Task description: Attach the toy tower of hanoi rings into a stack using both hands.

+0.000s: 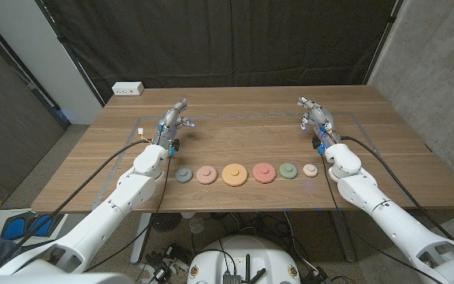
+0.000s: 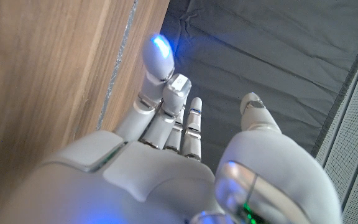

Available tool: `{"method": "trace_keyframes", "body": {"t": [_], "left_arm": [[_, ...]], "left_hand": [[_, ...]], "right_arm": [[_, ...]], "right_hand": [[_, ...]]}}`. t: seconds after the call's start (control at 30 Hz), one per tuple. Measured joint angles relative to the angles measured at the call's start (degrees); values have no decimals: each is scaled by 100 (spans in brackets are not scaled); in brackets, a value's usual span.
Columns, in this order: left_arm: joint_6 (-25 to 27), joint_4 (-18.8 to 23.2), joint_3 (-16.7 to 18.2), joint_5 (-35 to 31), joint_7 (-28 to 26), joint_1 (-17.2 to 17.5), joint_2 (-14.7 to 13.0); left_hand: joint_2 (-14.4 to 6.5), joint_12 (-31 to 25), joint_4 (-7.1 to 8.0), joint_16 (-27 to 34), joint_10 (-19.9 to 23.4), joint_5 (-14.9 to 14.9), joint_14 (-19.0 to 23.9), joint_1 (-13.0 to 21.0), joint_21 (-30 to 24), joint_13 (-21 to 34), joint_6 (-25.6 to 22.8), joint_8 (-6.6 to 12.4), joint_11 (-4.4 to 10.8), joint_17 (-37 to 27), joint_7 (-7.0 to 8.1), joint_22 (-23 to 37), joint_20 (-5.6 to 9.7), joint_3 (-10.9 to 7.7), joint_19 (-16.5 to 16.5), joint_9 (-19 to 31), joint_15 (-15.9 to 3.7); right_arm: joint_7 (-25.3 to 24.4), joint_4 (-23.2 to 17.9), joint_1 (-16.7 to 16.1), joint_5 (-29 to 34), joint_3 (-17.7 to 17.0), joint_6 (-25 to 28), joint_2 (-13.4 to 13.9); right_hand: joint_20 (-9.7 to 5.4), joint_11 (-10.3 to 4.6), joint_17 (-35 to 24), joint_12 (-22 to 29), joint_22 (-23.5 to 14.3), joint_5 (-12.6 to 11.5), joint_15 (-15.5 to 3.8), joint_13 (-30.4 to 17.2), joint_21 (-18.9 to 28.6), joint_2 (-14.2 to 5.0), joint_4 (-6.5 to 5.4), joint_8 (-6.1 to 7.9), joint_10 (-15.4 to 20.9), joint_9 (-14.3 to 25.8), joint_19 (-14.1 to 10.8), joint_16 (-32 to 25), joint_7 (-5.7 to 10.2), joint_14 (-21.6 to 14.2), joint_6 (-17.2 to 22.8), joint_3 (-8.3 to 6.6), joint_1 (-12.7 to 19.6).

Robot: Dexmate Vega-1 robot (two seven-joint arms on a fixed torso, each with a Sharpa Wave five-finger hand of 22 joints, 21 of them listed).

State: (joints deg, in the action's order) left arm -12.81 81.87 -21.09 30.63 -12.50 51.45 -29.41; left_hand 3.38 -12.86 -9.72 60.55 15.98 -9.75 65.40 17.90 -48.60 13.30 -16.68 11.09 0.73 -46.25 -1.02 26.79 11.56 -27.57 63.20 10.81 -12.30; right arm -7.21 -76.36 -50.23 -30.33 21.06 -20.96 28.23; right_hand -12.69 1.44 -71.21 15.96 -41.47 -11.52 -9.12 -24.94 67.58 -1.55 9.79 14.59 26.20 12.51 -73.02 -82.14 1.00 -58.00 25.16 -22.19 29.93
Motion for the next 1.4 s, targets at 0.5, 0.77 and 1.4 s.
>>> {"method": "trace_keyframes", "body": {"t": [0.5,0.77,1.4], "left_arm": [[-224,-51,0,-166,-81,38,24],[-339,-105,-18,-385,-202,38,24],[-174,155,-181,-1404,-748,-8,-234]], "left_hand": [[-81,0,-94,54,174,-157,1,769,-45,-27,-213,42,197,36,-12,-50,20,-257,20,-1,2],[56,0,-96,216,321,-237,1,1262,-99,-26,-285,42,351,51,60,-77,20,-318,20,27,2],[125,0,-79,357,338,-361,-23,1768,-144,-10,-314,42,379,90,91,-150,-17,-334,-48,51,-18]], "right_arm": [[-216,-42,7,260,51,9,24],[-539,-176,-40,574,84,71,74],[-1391,-669,-191,1689,186,384,341]], "right_hand": [[0,-359,14,-50,-297,-354,-51,-119,63,169,94,24,313,119,-14,-708,-190,-132,169,-577,720],[-7,-416,13,-93,-283,-421,-51,-151,19,309,85,0,309,122,20,-754,-143,-132,40,-716,999],[26,-451,40,-139,-282,-510,-53,-279,-24,404,-4,110,389,281,116,-754,-41,-130,184,-928,1225]]}}
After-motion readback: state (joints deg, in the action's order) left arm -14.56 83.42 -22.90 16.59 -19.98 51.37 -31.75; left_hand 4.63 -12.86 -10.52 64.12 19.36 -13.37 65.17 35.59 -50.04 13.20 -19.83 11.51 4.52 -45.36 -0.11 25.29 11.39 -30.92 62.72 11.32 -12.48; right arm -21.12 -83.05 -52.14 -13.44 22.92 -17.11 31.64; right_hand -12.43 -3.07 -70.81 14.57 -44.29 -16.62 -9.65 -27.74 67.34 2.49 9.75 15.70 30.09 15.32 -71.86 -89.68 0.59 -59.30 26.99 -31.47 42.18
